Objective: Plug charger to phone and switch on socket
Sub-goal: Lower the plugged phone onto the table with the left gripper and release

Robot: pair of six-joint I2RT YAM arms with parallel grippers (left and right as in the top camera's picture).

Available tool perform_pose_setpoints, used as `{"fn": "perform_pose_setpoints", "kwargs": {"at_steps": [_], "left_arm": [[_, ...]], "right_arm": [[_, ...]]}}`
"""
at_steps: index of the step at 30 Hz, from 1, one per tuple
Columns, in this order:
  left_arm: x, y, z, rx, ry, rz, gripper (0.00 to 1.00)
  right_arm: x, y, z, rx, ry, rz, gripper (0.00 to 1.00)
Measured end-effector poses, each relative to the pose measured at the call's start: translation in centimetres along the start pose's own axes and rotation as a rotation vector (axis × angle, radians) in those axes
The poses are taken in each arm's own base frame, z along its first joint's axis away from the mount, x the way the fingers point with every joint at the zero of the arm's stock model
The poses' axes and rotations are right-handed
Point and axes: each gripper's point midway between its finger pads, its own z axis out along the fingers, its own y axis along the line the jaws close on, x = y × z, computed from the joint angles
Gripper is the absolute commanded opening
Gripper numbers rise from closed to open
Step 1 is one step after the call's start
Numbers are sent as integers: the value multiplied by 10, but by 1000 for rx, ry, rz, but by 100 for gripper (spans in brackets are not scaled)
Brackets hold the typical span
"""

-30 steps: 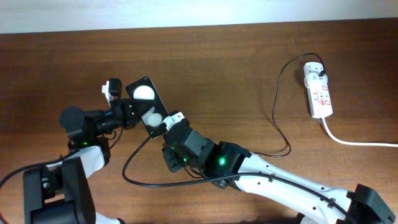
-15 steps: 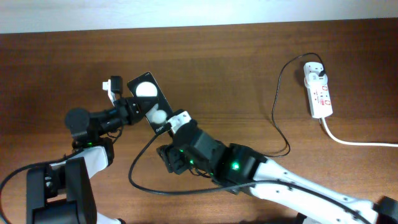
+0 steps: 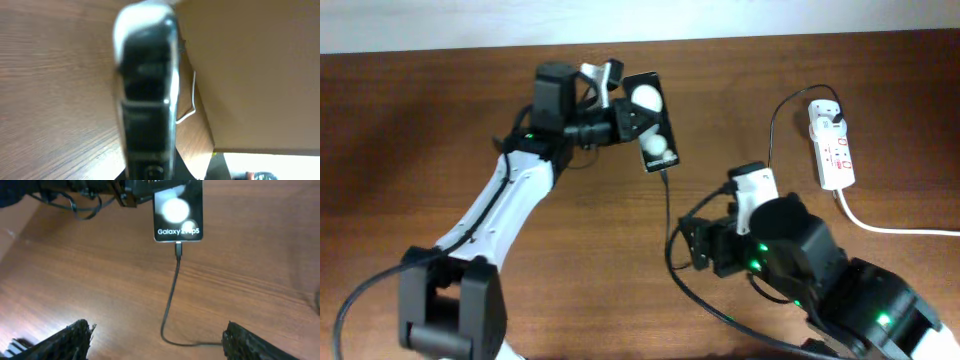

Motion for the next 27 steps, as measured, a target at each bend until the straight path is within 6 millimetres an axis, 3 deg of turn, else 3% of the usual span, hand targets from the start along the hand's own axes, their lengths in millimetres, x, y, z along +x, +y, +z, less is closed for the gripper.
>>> {"fn": "perform_pose_setpoints", "kwargs": {"at_steps": [2,6,7,9,12,17,22,25,27], "left_arm": [[2,8,21,-1,36,12,0],[27,73,56,-76,133,-62,0],[40,102,70,-104,172,-86,0],[56,128,81,-128,212,-106,0],[70,149,89,-145,246,-130,0],[75,154,92,-141,264,-149,0],[76,158,93,-147,266,-152,14],[78,166,94,-176,265,-141,42],[79,168,94,-179,266,-132,53]], "right_arm": [[2,-10,-10,19,-4,16,89],[11,-32,-17,87,24,73,94],[12,-33,-17,92,27,77,96],[12,-33,-17,92,27,85,100],[13,-34,-17,95,32,89,100],[15,-34,-17,99,39,89,100],[15,-34,-17,99,39,89,99],[13,-37,-17,116,30,90,99],[10,-39,-16,131,14,90,99]]}}
